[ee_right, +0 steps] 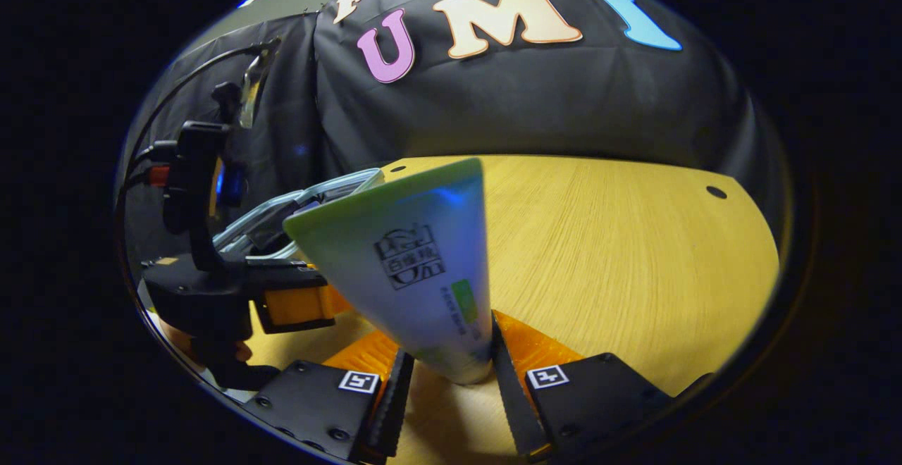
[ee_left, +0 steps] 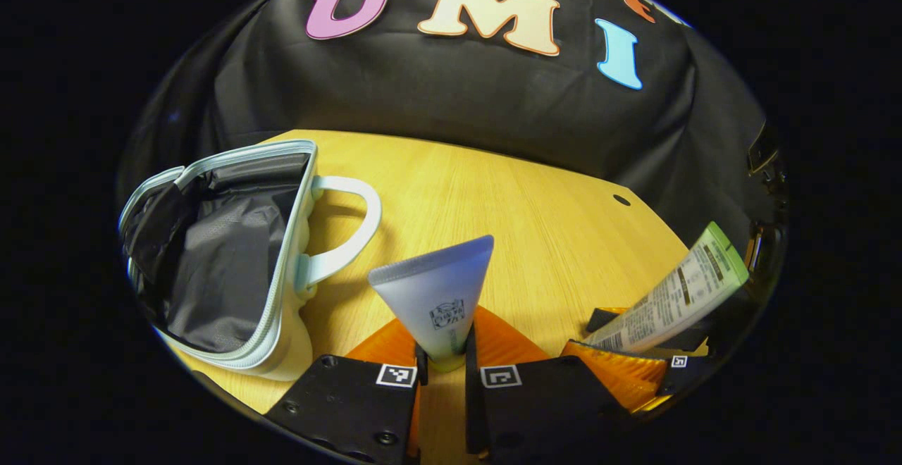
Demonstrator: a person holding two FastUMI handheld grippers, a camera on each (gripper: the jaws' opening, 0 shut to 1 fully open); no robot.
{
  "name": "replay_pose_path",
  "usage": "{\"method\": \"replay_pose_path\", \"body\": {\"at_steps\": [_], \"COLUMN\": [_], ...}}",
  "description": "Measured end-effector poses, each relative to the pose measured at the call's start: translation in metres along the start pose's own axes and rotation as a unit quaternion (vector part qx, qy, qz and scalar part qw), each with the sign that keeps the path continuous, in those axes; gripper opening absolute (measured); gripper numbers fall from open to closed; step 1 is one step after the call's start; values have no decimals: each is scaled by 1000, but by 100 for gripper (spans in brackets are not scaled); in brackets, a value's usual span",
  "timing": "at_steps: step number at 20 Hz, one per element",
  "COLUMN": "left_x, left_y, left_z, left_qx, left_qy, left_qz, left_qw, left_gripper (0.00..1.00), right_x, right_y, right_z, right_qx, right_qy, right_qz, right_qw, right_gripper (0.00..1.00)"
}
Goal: First open the suitcase, pack the skin care products into it, and then close the suitcase.
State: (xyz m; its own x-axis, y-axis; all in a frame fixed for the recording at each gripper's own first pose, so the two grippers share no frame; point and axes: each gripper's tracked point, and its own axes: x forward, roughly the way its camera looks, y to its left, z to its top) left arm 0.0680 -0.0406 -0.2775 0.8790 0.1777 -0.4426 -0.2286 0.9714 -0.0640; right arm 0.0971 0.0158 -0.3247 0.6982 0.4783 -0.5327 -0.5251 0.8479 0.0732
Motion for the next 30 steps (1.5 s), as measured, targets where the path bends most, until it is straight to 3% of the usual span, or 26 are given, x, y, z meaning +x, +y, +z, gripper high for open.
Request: {"method": "replay_pose_path", "body": {"at_steps": [3, 9, 17, 20, 24, 30], "left_x": [-9, -45, -105, -114, -111, -95], "left_y": [-6, -2, 73, 124, 167, 198], "left_z": [5, 26, 83, 87, 67, 41], "left_qx": [-5, -35, -67, -63, -77, -64], "left_qy": [5, 19, 10, 22, 90, 181], "left_qz": [-8, -10, 15, 35, 8, -32], "left_qw": [1000, 999, 998, 997, 993, 981], "left_gripper": [18, 18, 18, 18, 18, 18], "right_x": [-5, -38, -70, -58, -21, 48], "right_y": [-5, -7, 54, 98, 157, 213], "right_z": [-1, 36, 96, 116, 134, 134], "right_qx": [-4, -10, -28, -39, -45, -24], "right_qy": [15, 13, 30, 32, 37, 71], "right_qz": [-11, -34, 9, 36, 51, 35], "right_qw": [1000, 999, 999, 998, 997, 997], "right_gripper": [53, 52, 52, 52, 52, 52]}}
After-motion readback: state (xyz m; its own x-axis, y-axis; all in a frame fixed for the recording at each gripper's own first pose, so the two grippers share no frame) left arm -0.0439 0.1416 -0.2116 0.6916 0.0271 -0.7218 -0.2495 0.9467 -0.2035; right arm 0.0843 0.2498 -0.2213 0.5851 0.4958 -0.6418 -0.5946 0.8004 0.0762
